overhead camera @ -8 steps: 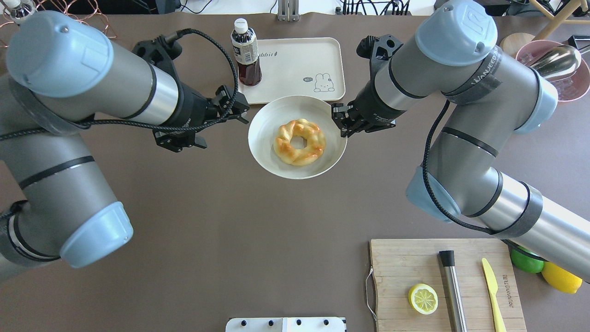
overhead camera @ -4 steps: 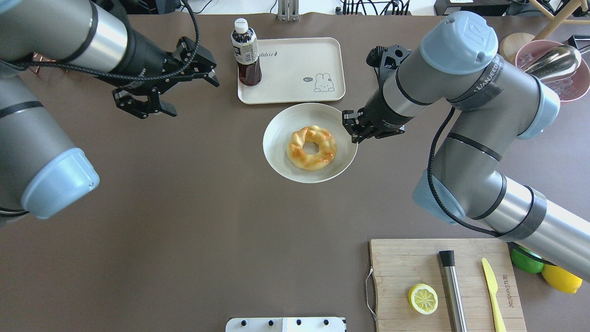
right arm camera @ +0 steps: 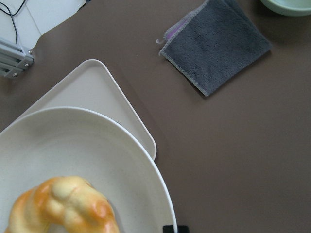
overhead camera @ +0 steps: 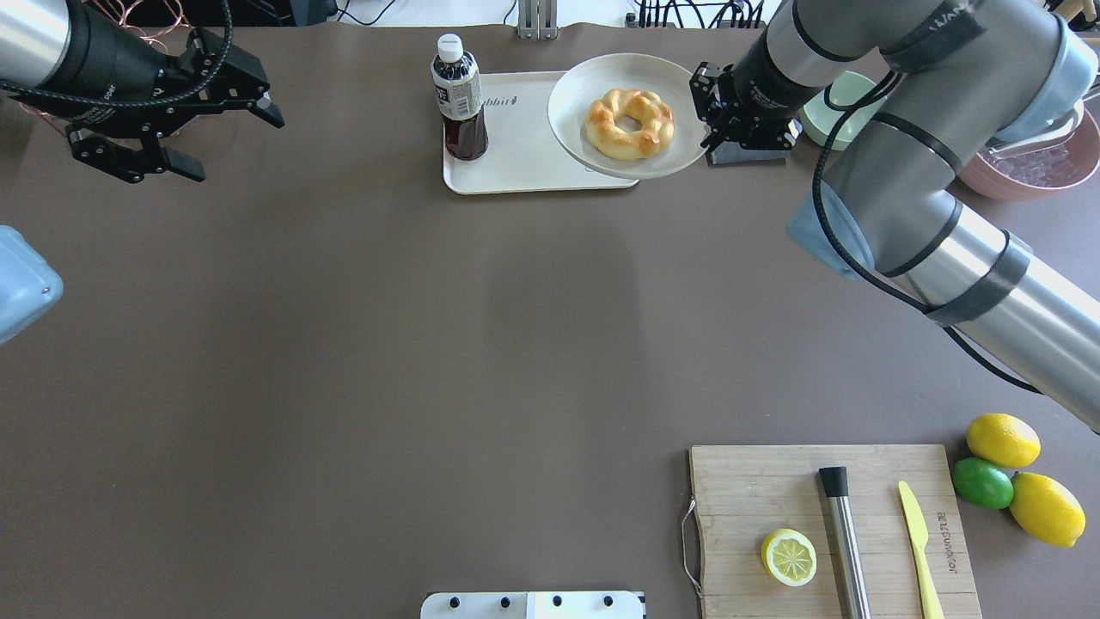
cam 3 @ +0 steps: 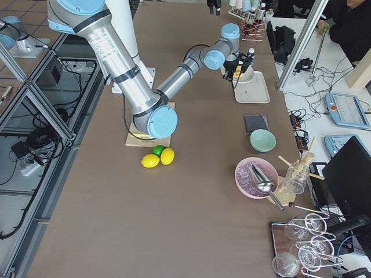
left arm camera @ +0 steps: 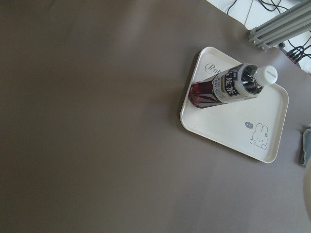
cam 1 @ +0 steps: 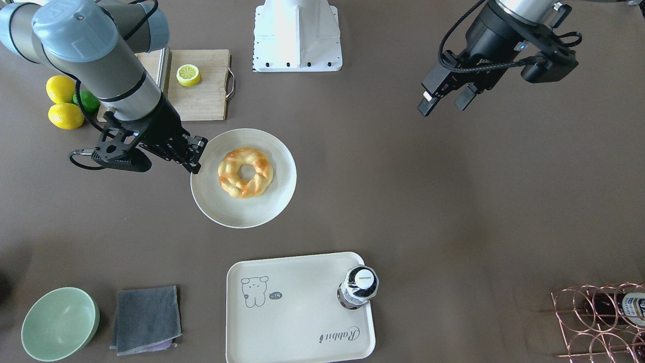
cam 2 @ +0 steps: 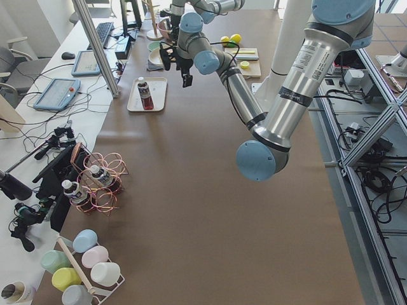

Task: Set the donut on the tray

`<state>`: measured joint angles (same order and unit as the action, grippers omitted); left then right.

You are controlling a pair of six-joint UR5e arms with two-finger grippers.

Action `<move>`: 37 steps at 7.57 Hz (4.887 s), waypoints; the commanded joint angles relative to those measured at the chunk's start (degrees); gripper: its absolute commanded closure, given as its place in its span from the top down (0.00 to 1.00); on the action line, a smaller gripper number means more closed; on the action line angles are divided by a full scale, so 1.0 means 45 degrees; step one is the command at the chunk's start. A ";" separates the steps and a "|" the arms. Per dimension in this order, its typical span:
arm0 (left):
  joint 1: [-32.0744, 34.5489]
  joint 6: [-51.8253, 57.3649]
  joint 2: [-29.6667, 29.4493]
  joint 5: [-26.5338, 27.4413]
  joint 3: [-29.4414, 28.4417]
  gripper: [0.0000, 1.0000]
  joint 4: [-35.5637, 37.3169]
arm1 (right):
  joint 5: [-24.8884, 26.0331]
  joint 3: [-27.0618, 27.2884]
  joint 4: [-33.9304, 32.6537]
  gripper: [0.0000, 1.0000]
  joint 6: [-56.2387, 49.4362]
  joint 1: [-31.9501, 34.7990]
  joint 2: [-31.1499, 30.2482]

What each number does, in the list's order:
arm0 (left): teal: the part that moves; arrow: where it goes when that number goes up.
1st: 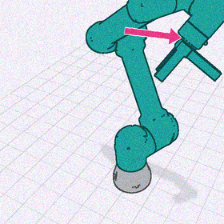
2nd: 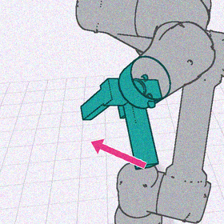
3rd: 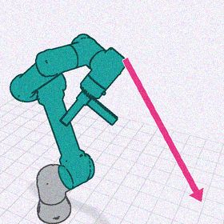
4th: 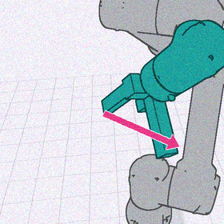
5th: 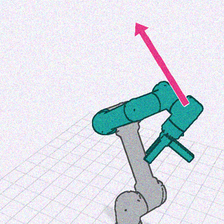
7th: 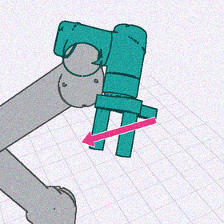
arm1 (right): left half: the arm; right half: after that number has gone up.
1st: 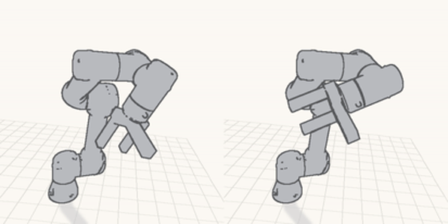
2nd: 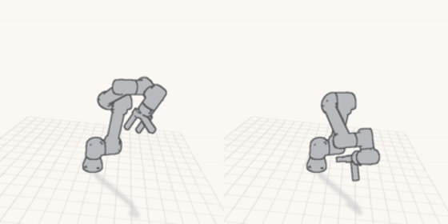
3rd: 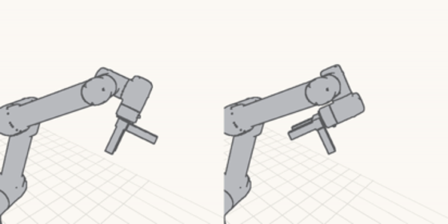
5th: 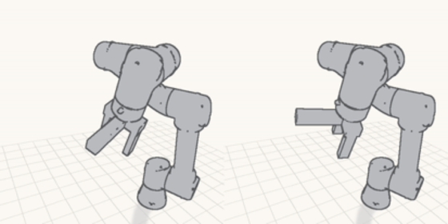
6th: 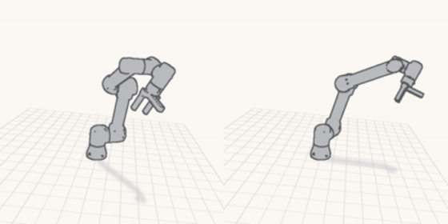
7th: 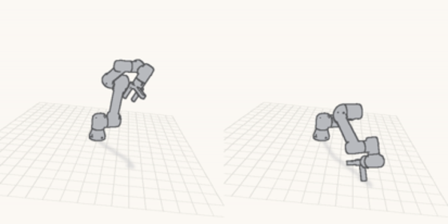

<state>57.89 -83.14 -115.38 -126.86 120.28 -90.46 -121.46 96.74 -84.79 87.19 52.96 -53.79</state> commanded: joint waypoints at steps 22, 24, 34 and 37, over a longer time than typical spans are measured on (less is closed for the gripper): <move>0.9225 1.9959 0.5445 -0.0579 -0.5282 0.98 0.0005 | 0.1272 -0.4560 0.2569 1.00 -0.6678 0.1994 -0.0437; 0.9477 1.9959 0.5445 -0.0598 -0.5244 0.98 0.0005 | -0.0539 -0.0561 -0.1545 1.00 -1.0159 0.3729 -0.2317; 1.0417 2.1015 0.6677 -0.0677 -0.6099 0.98 -0.0073 | -0.0861 0.0909 -0.4536 1.00 -2.3945 0.9751 -0.8927; 1.0417 2.1014 0.6675 -0.0851 -0.6827 0.98 -0.0152 | -0.1017 0.0905 -0.4438 1.00 -2.2637 0.9871 -0.8809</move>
<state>104.75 11.44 -85.59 -130.16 90.52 -91.14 -125.74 100.96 -105.16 -17.46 97.13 -93.59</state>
